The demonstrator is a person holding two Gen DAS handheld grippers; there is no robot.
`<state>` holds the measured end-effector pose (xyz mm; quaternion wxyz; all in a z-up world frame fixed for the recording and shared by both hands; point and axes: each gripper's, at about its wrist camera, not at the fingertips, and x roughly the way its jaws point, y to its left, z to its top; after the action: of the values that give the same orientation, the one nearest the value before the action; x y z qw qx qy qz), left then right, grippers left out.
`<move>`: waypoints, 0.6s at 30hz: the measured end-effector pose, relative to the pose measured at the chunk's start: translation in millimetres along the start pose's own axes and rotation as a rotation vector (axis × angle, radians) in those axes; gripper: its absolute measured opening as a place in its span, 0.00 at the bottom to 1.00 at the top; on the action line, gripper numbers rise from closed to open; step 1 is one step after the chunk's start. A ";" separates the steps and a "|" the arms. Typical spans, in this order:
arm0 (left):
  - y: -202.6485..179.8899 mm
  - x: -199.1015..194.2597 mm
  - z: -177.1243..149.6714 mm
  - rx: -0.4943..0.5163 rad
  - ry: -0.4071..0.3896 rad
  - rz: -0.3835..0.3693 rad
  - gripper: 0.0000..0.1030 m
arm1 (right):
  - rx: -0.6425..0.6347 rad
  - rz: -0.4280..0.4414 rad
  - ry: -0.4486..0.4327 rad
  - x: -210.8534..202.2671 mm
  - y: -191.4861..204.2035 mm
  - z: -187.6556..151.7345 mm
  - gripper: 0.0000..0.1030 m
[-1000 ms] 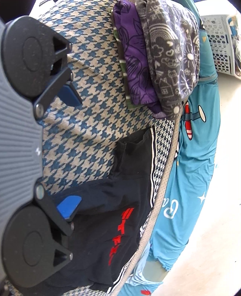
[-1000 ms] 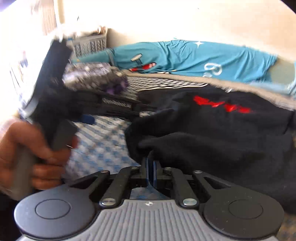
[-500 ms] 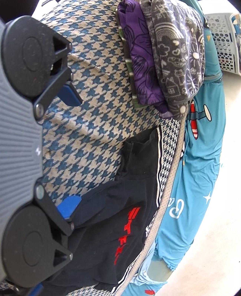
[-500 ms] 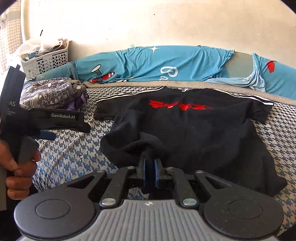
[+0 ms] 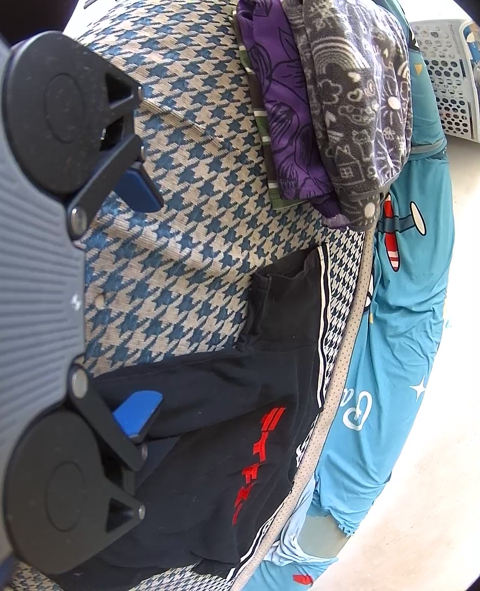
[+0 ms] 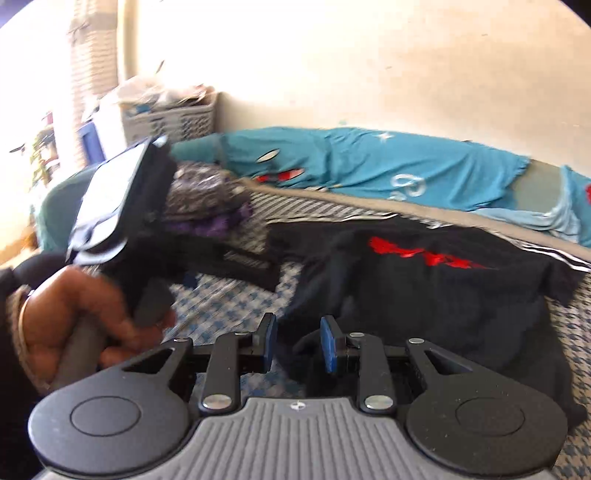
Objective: Fold clothes
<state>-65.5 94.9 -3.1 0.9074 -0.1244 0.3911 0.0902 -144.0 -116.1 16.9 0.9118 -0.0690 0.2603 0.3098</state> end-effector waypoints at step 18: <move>-0.6 -0.4 -0.1 -0.005 0.008 -0.009 1.00 | -0.383 -0.182 0.139 72.1 30.5 -38.3 0.25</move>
<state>-65.6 94.2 -2.8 0.9060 -0.1290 0.3938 0.0865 -130.4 -64.6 -52.0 0.8863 -0.2851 0.2515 0.2646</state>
